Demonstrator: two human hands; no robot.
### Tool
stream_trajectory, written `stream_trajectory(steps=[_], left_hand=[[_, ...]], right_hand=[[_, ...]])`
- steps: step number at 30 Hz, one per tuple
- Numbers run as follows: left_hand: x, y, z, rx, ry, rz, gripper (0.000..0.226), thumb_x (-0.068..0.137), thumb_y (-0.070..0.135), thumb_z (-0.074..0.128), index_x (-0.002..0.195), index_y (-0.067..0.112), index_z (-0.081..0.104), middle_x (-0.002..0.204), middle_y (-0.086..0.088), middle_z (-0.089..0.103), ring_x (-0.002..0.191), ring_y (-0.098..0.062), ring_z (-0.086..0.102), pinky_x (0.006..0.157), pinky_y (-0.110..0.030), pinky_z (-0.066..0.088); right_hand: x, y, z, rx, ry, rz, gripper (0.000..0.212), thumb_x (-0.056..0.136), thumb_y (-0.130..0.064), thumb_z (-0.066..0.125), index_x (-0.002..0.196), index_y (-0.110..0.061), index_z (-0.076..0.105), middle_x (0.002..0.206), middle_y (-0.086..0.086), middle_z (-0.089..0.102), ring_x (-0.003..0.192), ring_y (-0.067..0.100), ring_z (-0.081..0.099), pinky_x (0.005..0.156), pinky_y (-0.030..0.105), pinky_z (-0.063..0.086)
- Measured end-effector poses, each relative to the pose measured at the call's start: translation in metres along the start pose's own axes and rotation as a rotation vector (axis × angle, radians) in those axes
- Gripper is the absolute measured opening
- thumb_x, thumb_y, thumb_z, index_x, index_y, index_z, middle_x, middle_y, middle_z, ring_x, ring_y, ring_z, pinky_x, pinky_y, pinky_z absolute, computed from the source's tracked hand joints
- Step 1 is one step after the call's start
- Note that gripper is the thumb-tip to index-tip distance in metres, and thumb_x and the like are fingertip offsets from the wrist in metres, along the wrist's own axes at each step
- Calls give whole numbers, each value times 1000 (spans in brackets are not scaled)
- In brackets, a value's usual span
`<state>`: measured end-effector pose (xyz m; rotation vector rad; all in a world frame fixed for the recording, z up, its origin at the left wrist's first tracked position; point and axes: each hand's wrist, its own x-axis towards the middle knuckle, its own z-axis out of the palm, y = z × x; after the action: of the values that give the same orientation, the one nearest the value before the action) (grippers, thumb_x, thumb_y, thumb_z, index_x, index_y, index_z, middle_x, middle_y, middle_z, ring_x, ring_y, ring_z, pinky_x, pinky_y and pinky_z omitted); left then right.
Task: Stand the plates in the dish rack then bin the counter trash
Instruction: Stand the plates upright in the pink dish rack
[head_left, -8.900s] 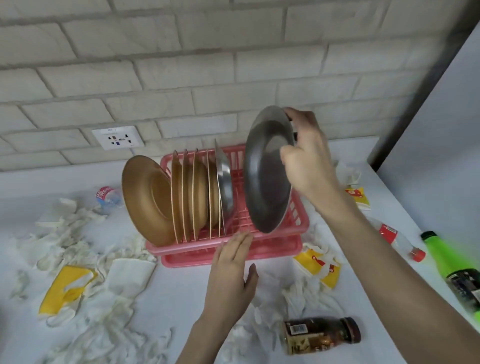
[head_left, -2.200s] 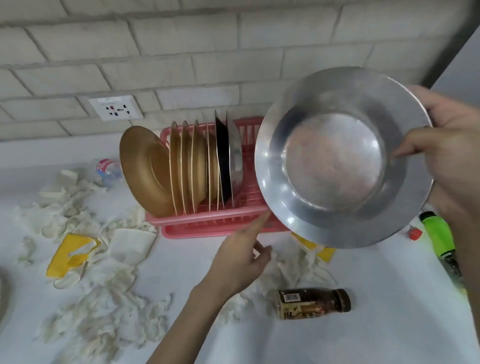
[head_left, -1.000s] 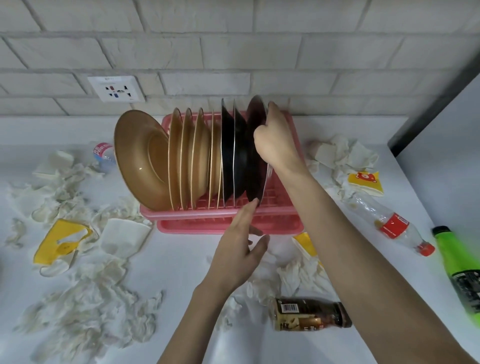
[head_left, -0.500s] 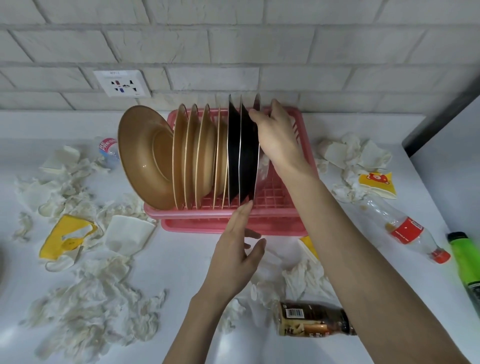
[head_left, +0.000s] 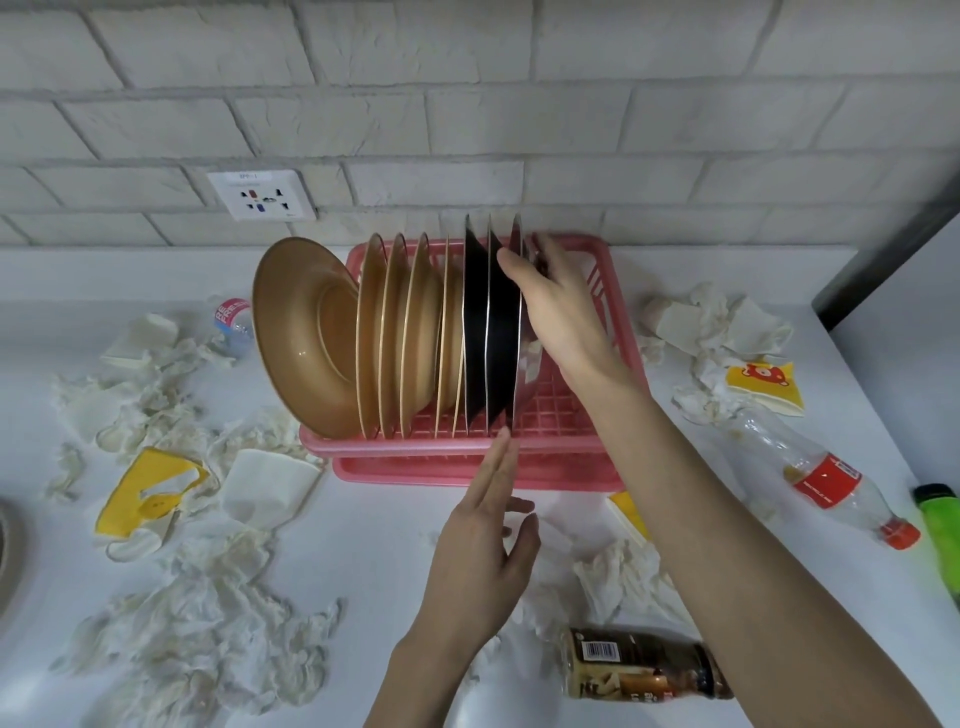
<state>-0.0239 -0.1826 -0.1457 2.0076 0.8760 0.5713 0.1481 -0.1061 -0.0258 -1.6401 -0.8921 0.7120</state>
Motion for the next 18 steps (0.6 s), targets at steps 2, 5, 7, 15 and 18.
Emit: stream_trajectory(steps=[2, 5, 7, 15, 18], left_hand=[[0, 0, -1, 12, -3, 16, 61, 96, 10, 56, 151, 26, 36, 160, 31, 10, 101, 4, 63, 79, -28, 58], [0, -2, -3, 54, -6, 37, 51, 95, 10, 57, 145, 21, 46, 159, 32, 8, 102, 3, 63, 77, -30, 59], [0, -3, -4, 70, -6, 41, 49, 95, 11, 57, 143, 19, 49, 159, 32, 8, 103, 3, 62, 77, -31, 58], [-13, -11, -5, 207, 5, 95, 47, 95, 19, 53, 142, 22, 51, 162, 25, 6, 90, -7, 66, 73, -34, 58], [-20, -14, -11, 186, 4, 92, 46, 95, 16, 51, 140, 25, 52, 160, 27, 12, 90, -12, 68, 72, -35, 58]], right_hand=[[1, 1, 2, -17, -23, -1, 44, 100, -27, 53, 141, -11, 45, 89, -32, 38, 87, -12, 40, 66, -9, 31], [1, 3, 6, -11, -33, -25, 44, 102, -30, 50, 140, -9, 46, 101, -21, 47, 88, -12, 44, 72, -7, 31], [-1, 6, 10, -4, -24, -58, 47, 103, -36, 45, 144, -13, 42, 129, -8, 52, 115, -7, 44, 92, 3, 26], [-4, 14, 6, 6, 22, -71, 59, 104, -45, 35, 154, -16, 27, 159, 1, 29, 147, 14, 25, 108, 18, 17], [-16, 10, -4, -21, 32, -101, 53, 105, -42, 33, 153, -19, 30, 158, -4, 31, 145, 7, 25, 105, 13, 15]])
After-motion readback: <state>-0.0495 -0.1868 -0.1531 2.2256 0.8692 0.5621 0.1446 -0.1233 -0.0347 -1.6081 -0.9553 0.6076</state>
